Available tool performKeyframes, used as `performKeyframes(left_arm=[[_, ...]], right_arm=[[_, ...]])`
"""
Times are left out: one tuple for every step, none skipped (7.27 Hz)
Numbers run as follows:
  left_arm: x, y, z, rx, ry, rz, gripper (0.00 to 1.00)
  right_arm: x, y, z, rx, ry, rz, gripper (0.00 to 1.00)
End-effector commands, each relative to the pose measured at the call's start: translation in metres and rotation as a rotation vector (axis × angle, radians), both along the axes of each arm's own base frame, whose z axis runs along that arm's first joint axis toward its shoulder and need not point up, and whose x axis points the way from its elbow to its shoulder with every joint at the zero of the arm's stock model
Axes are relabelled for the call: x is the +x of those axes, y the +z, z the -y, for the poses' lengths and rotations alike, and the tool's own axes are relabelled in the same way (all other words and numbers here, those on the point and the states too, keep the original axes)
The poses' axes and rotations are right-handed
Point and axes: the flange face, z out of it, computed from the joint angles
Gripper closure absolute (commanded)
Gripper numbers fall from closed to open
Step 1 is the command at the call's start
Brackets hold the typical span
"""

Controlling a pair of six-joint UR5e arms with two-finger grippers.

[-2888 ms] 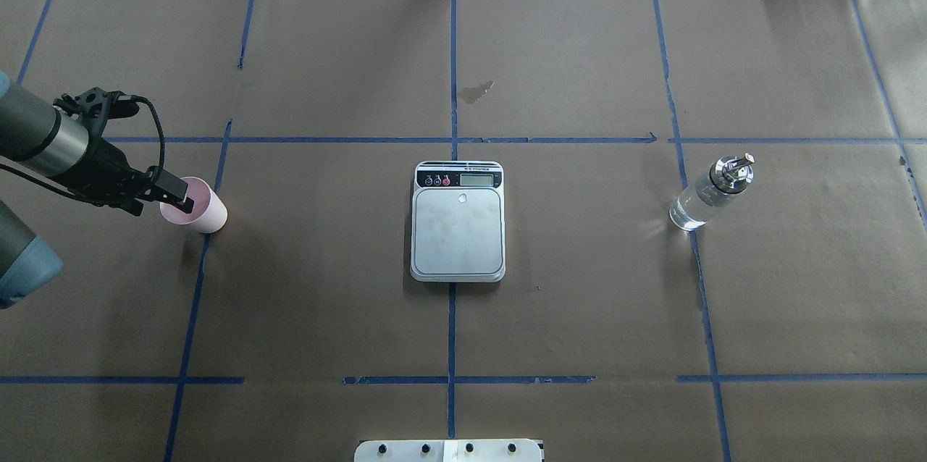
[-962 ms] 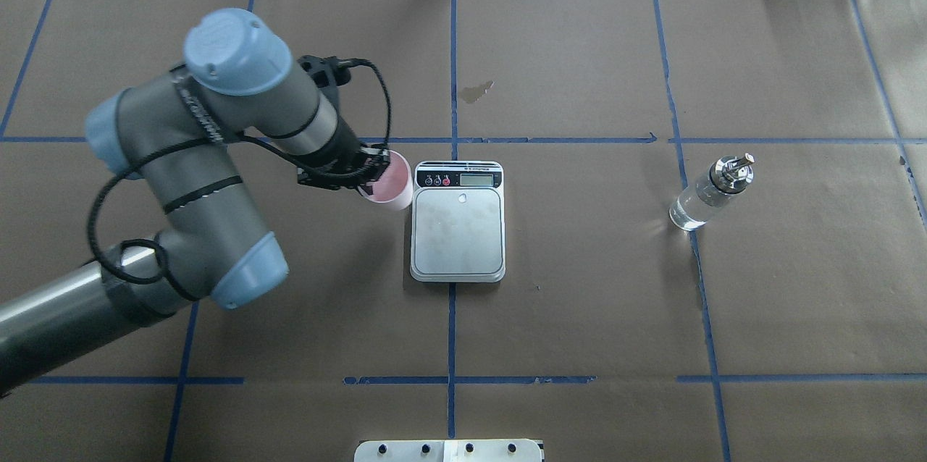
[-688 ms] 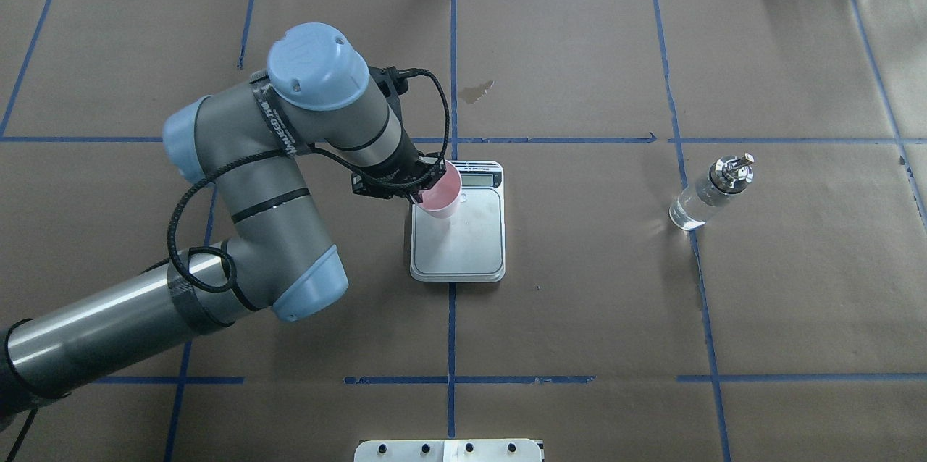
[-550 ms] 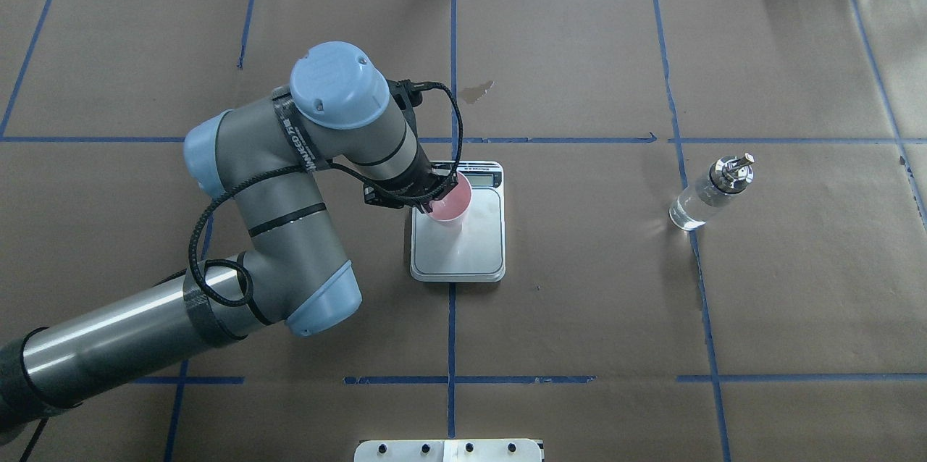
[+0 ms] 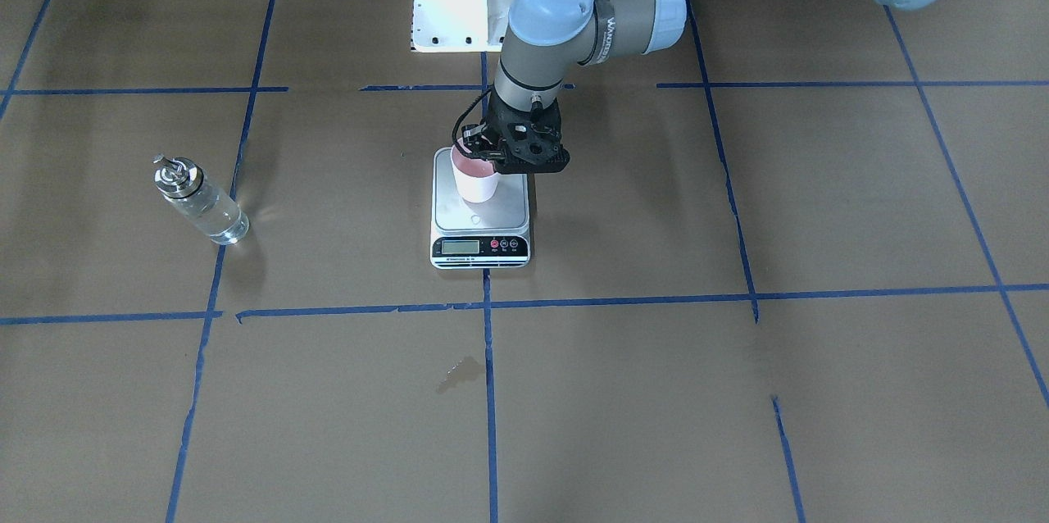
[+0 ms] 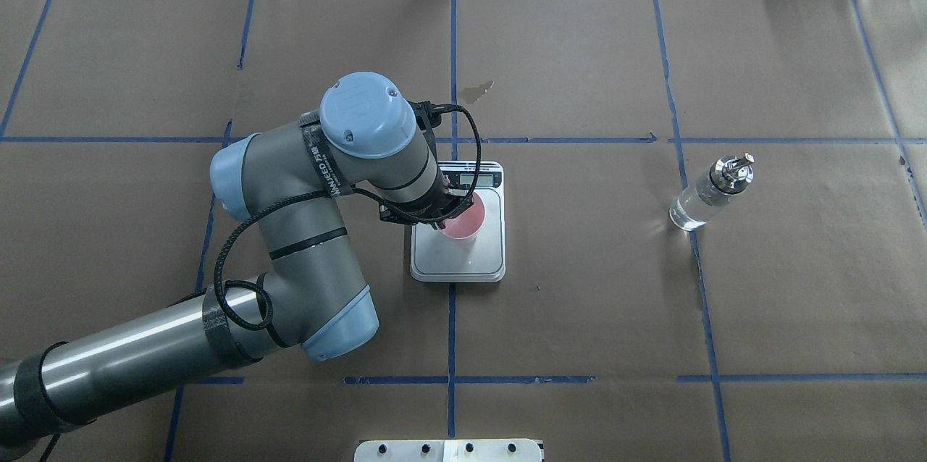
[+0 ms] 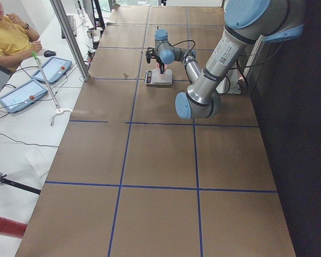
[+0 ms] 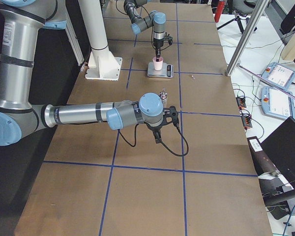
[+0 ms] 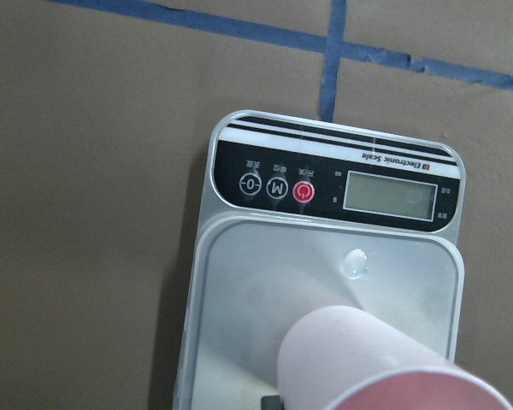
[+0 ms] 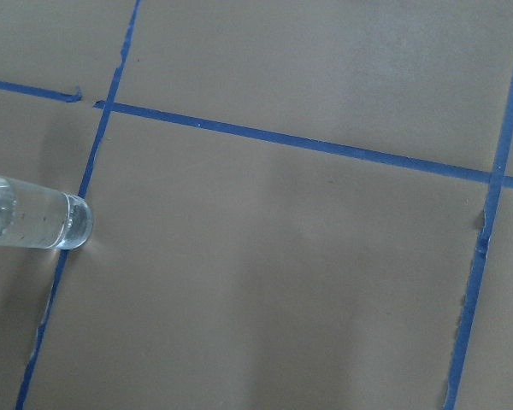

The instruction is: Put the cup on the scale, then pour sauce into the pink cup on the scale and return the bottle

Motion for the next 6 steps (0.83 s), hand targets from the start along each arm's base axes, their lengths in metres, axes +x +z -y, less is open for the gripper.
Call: performKeyframes(left_arm=[[-0.002, -0.007, -0.002, 0.012, 0.004, -0.012, 0.4], [-0.007, -0.01, -0.003, 0.017, 0.003, -0.018, 0.36], [-0.02, -0.018, -0.009, 0.033, 0.002, -0.045, 0.35], [-0.04, -0.028, -0.016, 0.052, -0.003, -0.08, 0.35], [-0.073, -0.033, -0.009, 0.069, -0.033, -0.108, 0.35], [-0.08, -0.029, -0.006, 0.069, -0.043, -0.107, 0.35]], right_arm=[[0.0, 0.0, 0.0, -0.001, 0.0, 0.0, 0.0], [-0.001, 0.0, 0.001, 0.0, -0.002, 0.0, 0.0], [-0.001, -0.001, 0.001, -0.001, 0.0, 0.0, 0.0], [-0.001, -0.004, 0.002, 0.006, 0.002, -0.002, 0.01], [-0.015, -0.005, 0.005, 0.005, -0.021, -0.023, 0.06], [-0.029, -0.012, 0.008, 0.027, -0.009, -0.091, 0.06]])
